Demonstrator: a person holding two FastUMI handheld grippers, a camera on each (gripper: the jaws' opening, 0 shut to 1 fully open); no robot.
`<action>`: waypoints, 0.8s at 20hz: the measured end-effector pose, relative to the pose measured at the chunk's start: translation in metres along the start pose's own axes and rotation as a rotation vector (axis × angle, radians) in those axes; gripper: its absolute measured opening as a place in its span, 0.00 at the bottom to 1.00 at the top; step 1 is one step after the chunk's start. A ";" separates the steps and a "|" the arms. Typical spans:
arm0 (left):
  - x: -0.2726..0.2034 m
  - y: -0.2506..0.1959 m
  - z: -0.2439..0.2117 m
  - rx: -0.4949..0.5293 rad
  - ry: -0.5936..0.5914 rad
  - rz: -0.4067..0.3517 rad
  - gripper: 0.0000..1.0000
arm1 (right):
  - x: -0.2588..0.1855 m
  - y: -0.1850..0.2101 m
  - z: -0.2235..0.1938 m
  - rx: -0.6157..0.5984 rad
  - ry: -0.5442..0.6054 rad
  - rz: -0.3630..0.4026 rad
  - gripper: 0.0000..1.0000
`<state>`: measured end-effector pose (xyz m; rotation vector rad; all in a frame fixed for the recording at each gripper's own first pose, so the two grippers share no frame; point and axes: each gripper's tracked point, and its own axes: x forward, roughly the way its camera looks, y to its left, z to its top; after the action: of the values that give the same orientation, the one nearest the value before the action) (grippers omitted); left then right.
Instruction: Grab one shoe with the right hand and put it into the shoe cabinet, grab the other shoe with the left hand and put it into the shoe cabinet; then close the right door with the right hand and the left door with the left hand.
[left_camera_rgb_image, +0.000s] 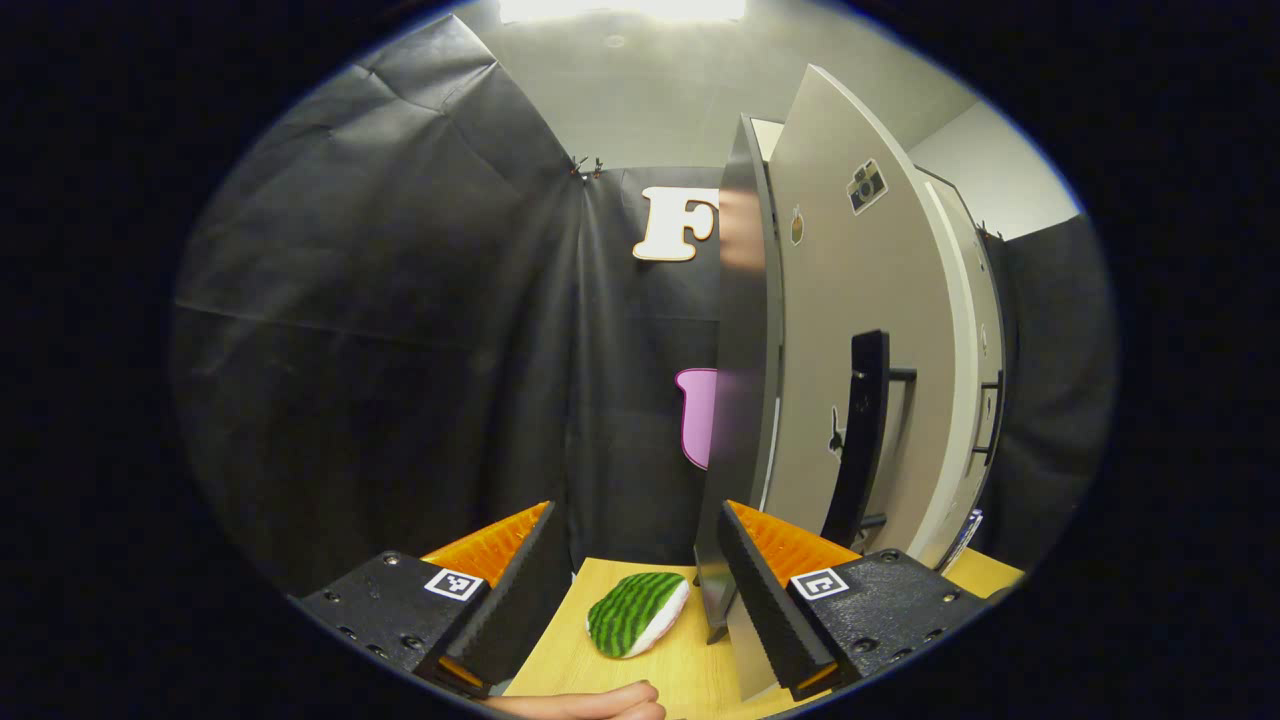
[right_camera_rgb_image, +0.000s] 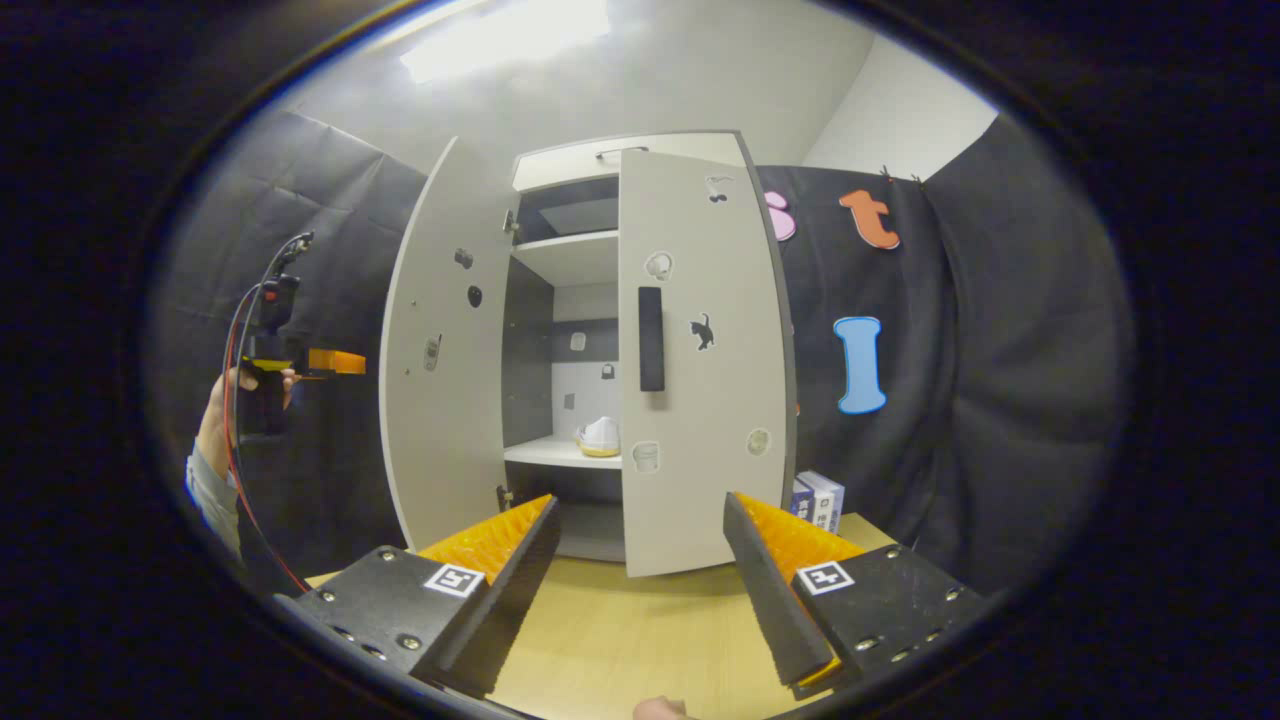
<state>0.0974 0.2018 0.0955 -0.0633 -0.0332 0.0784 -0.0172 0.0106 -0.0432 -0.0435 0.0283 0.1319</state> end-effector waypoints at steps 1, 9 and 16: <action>0.003 -0.005 0.001 0.004 0.013 -0.002 0.93 | -0.003 0.000 0.002 0.008 -0.006 0.002 0.98; 0.011 -0.045 -0.019 0.015 0.160 -0.009 0.90 | -0.027 0.000 0.007 0.027 -0.048 0.038 0.97; 0.008 -0.055 -0.020 0.015 0.171 0.004 0.87 | -0.028 -0.019 0.000 0.058 -0.046 0.005 0.98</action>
<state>0.1105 0.1465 0.0797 -0.0546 0.1382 0.0774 -0.0420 -0.0116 -0.0420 0.0173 -0.0141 0.1371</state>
